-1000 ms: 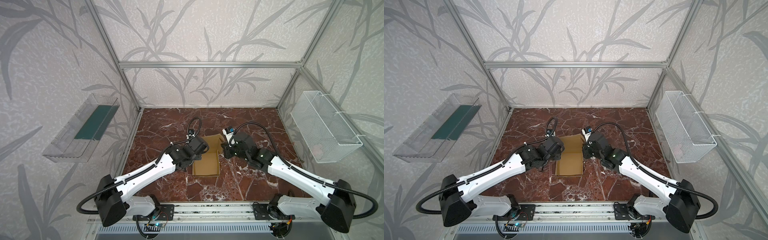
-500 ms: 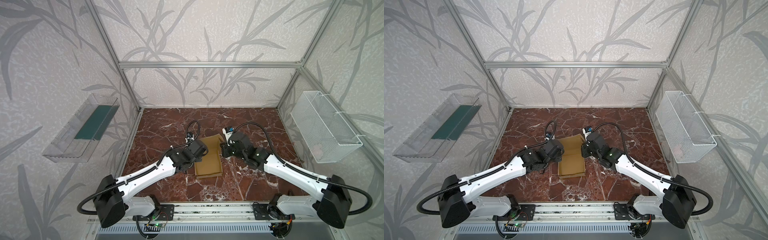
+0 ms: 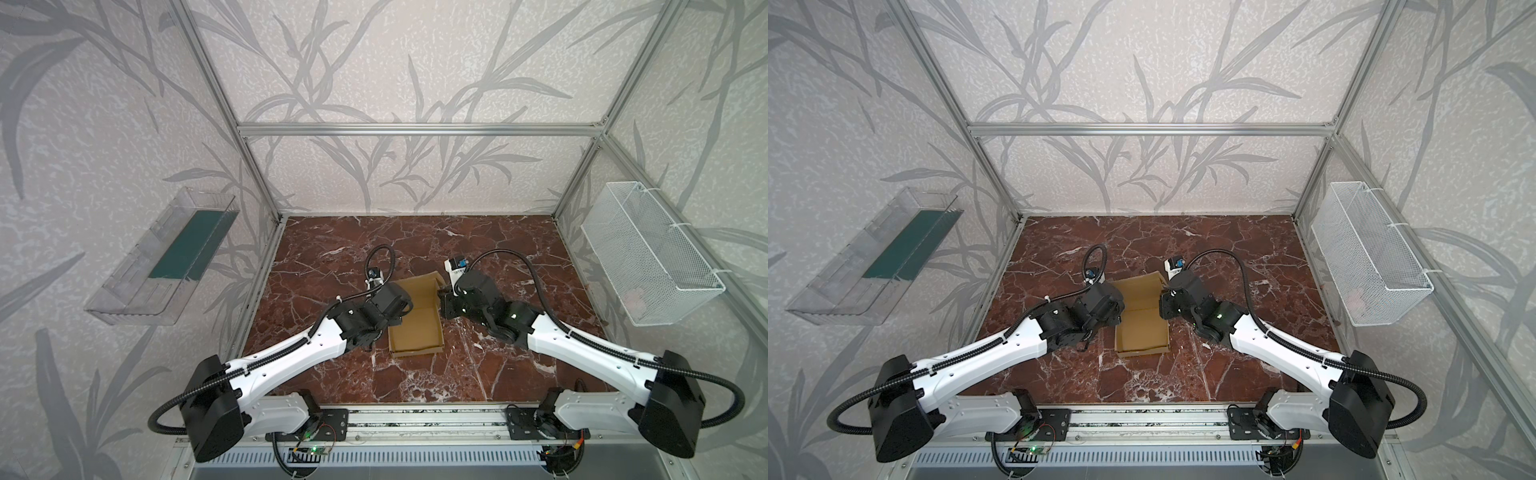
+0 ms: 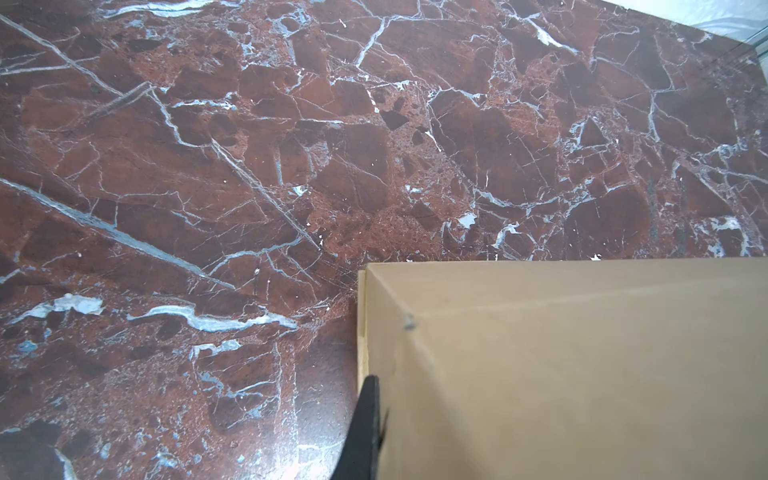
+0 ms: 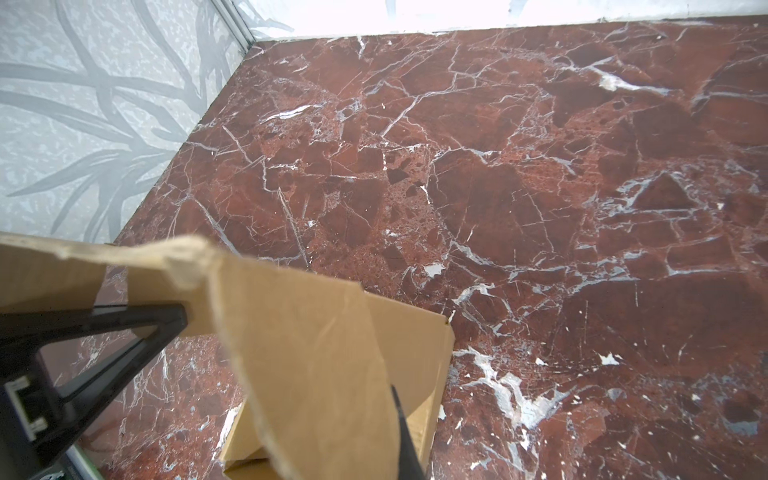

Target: Fold the paper box

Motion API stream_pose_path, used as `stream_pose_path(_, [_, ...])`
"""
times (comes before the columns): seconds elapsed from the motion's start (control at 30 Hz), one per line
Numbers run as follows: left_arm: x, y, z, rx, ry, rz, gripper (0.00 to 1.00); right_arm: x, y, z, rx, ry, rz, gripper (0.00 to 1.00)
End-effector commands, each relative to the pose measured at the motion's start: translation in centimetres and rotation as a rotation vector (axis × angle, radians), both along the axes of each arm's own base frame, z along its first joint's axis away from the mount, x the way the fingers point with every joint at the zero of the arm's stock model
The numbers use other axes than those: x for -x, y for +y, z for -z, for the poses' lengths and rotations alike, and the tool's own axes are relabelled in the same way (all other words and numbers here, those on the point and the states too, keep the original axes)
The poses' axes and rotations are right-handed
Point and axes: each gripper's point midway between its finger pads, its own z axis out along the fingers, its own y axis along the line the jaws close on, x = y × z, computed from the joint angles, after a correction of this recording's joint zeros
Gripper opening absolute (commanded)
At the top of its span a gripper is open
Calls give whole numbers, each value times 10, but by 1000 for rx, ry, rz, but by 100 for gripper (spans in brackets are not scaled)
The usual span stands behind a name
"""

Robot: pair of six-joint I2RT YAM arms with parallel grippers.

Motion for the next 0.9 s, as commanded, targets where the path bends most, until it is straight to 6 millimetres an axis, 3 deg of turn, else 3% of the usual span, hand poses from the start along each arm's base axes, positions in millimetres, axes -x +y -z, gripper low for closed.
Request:
stream_pose_path(0.0, [6, 8, 3, 4, 4, -29, 0, 10, -3, 16, 22, 42, 13, 0])
stream_pose_path(0.87, [16, 11, 6, 20, 0, -50, 0, 16, -7, 33, 15, 159, 196, 0])
